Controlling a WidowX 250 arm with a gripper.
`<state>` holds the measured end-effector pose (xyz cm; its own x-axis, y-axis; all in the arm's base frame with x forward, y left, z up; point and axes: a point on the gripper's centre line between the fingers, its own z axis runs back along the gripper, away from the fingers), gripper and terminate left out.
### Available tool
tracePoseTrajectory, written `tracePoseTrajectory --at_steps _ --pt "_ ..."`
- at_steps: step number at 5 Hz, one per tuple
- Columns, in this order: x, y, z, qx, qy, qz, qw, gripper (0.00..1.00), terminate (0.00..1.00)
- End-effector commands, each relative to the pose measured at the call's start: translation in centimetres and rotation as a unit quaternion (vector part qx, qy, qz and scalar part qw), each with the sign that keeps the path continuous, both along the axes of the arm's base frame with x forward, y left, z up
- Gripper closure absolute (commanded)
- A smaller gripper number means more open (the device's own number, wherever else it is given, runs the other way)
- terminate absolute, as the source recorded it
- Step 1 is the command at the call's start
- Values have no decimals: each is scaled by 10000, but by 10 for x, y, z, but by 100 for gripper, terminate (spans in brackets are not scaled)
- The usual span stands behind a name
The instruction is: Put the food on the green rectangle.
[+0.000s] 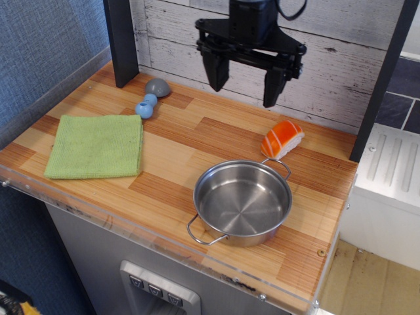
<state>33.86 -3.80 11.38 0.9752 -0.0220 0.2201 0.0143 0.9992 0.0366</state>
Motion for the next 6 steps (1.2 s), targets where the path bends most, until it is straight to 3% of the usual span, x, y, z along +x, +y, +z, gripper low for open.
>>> tracePoseTrajectory --at_steps 1,4,6 --pt "23 -24 -16 35 -72 -458 9989 0 0" --pt "47 -34 -51 154 90 -623 9979 0 0" --pt "49 -34 -73 146 265 -700 9971 0 0"
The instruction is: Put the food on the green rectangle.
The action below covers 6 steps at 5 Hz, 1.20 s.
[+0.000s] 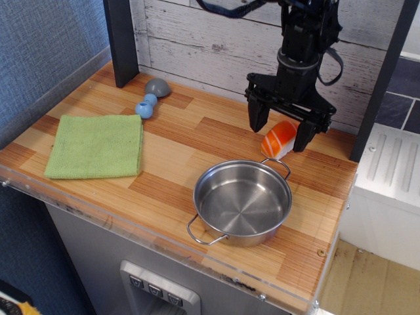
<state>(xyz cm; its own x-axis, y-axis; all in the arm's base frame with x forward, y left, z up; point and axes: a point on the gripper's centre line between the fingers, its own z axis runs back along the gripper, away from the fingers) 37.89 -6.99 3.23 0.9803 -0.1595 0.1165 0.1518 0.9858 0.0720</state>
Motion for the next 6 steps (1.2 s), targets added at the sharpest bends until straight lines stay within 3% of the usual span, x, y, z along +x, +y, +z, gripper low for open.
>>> tracePoseTrajectory --at_steps 1,4,5,6 --pt "8 0 4 -68 -279 -7 9996 100 0" --pt "8 -4 4 8 -277 24 9996 100 0" --pt "11 -6 24 -196 -177 12 9997 100 0" --pt "12 -6 55 -181 -408 39 9990 100 0"
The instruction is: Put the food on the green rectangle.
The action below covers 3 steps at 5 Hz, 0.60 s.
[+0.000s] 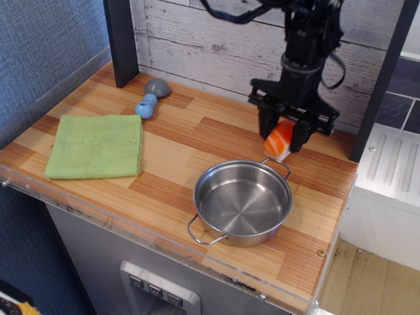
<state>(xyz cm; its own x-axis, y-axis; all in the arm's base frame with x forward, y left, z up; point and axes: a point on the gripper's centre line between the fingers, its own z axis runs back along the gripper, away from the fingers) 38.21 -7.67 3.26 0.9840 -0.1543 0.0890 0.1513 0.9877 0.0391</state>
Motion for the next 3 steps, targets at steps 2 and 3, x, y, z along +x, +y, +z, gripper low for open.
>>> tracePoseTrajectory --at_steps 2,3 --pt "-20 25 97 -114 -889 375 9953 100 0" --pt "-41 55 106 -116 -1060 662 9921 100 0"
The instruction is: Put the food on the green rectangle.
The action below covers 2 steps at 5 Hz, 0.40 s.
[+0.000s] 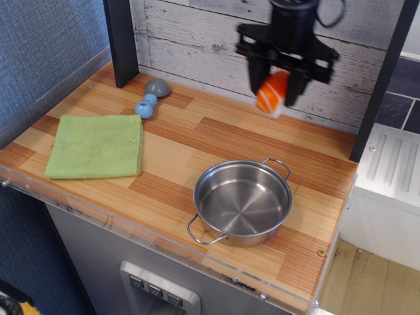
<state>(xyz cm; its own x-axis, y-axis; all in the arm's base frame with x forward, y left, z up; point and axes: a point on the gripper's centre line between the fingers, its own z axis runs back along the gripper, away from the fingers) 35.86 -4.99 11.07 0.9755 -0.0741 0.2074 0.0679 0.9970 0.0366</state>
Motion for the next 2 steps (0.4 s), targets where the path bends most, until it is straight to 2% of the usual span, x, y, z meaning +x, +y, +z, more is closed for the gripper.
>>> tracePoseTrajectory --at_steps 1,2 --pt "-33 61 31 -45 -486 595 9970 100 0" --pt "-46 95 33 -59 -534 1018 9934 100 0"
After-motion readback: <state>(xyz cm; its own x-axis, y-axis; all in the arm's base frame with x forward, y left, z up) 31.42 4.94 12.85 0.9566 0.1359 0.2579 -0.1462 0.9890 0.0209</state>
